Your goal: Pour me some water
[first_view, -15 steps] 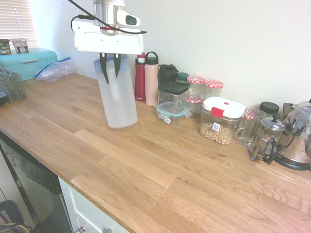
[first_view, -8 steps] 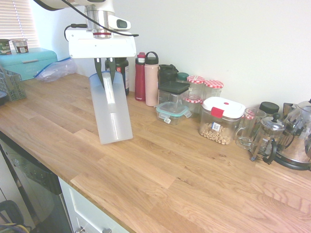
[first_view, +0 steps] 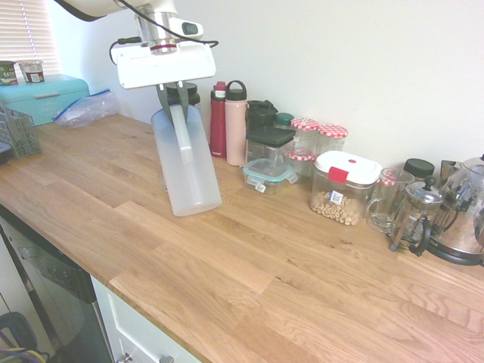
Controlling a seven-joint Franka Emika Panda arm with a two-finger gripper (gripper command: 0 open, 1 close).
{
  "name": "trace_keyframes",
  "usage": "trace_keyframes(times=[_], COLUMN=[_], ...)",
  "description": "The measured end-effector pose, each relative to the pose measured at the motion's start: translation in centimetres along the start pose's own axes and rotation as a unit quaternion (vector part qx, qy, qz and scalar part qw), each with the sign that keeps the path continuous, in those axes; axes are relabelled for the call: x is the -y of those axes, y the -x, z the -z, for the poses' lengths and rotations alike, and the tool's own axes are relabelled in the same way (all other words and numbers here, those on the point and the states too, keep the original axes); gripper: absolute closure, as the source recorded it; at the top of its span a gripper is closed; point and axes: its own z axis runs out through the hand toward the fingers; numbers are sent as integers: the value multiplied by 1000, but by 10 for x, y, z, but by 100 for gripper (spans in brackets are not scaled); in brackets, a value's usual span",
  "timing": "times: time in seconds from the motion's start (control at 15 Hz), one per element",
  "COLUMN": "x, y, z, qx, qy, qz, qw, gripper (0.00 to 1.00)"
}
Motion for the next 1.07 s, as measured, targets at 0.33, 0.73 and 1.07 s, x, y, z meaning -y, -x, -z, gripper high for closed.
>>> trace_keyframes(times=[0.33, 0.73, 1.07], x=[21, 10, 25], y=[-12, -2, 5], z=[9, 19, 37], qx=[-2, 11, 2], qy=[16, 51, 81], qz=[7, 61, 84], qw=[1000, 997, 993], gripper=[100, 100, 100])
